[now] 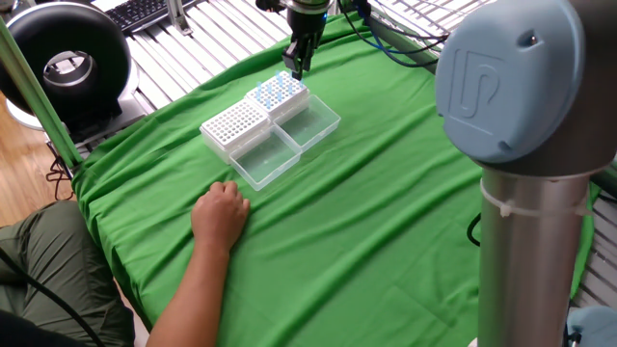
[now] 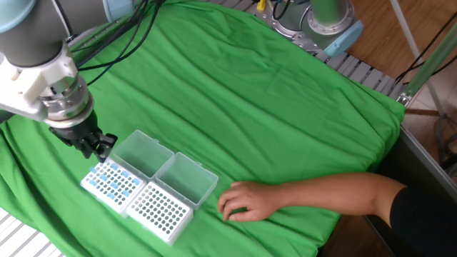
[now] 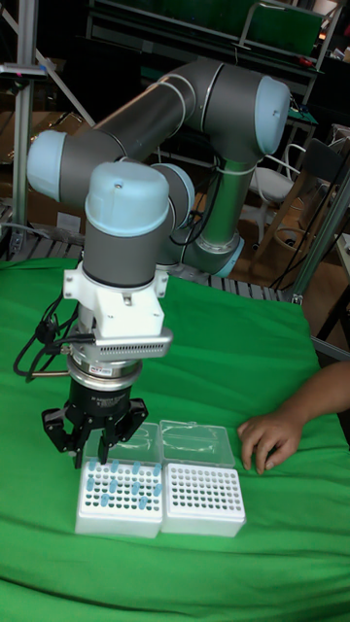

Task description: Insert a medium pipette tip into the holder for medium pipette tips

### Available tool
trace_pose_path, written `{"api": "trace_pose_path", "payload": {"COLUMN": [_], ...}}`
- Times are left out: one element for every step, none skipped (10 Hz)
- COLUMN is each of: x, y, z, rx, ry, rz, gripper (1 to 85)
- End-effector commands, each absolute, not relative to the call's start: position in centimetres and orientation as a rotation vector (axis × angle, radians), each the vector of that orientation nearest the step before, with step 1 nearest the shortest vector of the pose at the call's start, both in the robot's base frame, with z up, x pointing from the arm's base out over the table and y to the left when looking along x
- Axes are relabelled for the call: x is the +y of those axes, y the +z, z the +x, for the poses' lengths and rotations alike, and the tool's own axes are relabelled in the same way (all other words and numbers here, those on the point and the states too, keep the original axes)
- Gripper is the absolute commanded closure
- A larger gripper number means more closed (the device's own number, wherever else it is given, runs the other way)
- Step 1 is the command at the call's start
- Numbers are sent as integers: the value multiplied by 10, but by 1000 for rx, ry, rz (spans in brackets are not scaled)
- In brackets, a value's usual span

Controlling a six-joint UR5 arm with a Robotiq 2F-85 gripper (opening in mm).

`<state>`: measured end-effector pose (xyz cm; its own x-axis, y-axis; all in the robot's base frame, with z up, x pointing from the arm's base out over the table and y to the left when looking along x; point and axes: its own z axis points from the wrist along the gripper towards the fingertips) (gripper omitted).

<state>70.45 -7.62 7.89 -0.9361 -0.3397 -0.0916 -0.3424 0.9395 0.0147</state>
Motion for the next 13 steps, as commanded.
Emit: {"api": "trace_pose_path", "payload": {"x": [-72, -72, -72, -73, -73, -73, -72, -72, -73, -73, -73, -73, -73], "y": [76, 75, 75, 75, 74, 74, 73, 71, 69, 68, 67, 65, 64], "z": [710, 710, 708, 706, 705, 703, 702, 700, 700, 699, 697, 696, 695], "rx": [2998, 3002, 3006, 3013, 3016, 3019, 3020, 3017, 3015, 3014, 3015, 3015, 3016], "ry": [57, 58, 60, 64, 67, 73, 73, 70, 67, 74, 77, 76, 72], "rz": [-519, -517, -518, -514, -513, -508, -504, -501, -500, -500, -498, -493, -486], "gripper": [503, 507, 510, 513, 517, 517, 517, 520, 523, 523, 527, 530, 537]}}
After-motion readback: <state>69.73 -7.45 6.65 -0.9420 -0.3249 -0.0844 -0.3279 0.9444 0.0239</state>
